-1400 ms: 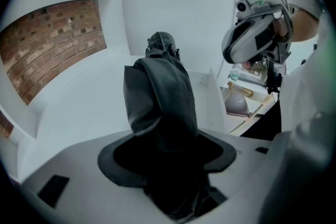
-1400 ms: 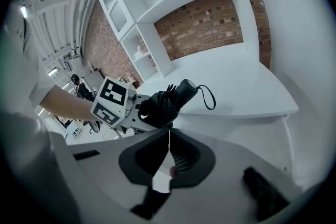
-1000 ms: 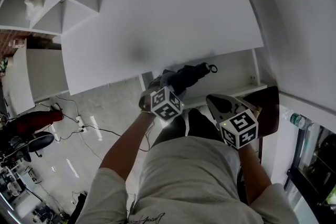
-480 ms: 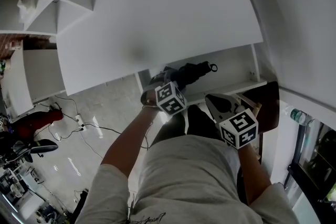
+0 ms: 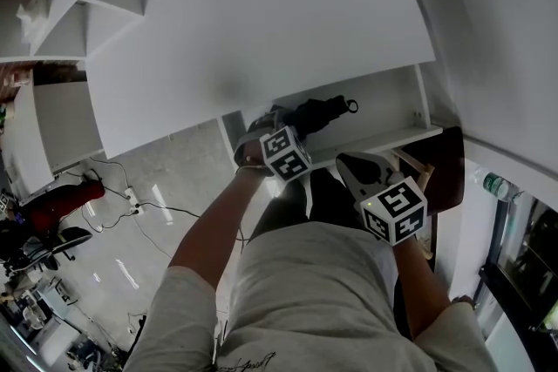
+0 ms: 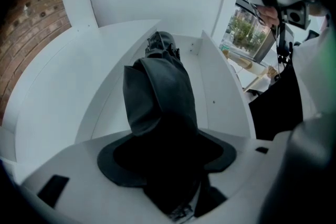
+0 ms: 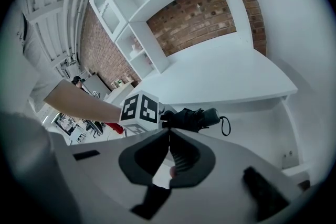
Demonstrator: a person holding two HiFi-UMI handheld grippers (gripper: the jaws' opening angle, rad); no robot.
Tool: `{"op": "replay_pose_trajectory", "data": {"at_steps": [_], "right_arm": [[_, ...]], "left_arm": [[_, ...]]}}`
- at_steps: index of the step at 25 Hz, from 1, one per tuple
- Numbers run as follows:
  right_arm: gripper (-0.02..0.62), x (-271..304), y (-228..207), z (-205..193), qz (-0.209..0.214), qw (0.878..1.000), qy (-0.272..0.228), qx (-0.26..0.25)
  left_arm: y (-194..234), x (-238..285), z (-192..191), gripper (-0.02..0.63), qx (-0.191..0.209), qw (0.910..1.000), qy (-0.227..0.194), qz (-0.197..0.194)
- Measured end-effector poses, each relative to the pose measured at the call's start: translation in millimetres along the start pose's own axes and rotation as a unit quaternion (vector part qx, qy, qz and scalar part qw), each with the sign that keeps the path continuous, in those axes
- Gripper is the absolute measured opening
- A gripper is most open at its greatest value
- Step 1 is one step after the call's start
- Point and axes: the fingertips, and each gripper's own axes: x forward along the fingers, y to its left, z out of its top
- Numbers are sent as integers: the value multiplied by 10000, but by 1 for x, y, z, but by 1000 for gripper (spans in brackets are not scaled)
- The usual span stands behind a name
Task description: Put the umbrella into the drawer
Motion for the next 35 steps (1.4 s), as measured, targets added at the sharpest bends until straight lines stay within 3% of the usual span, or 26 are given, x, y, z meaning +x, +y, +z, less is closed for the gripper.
{"op": "replay_pose_trajectory", "data": {"at_steps": [35], "right_arm": [[28,-8,-25,-28,42,9994,203,267]], "left_arm": [[2,48,-1,284,-406,9985,349,-137]]}}
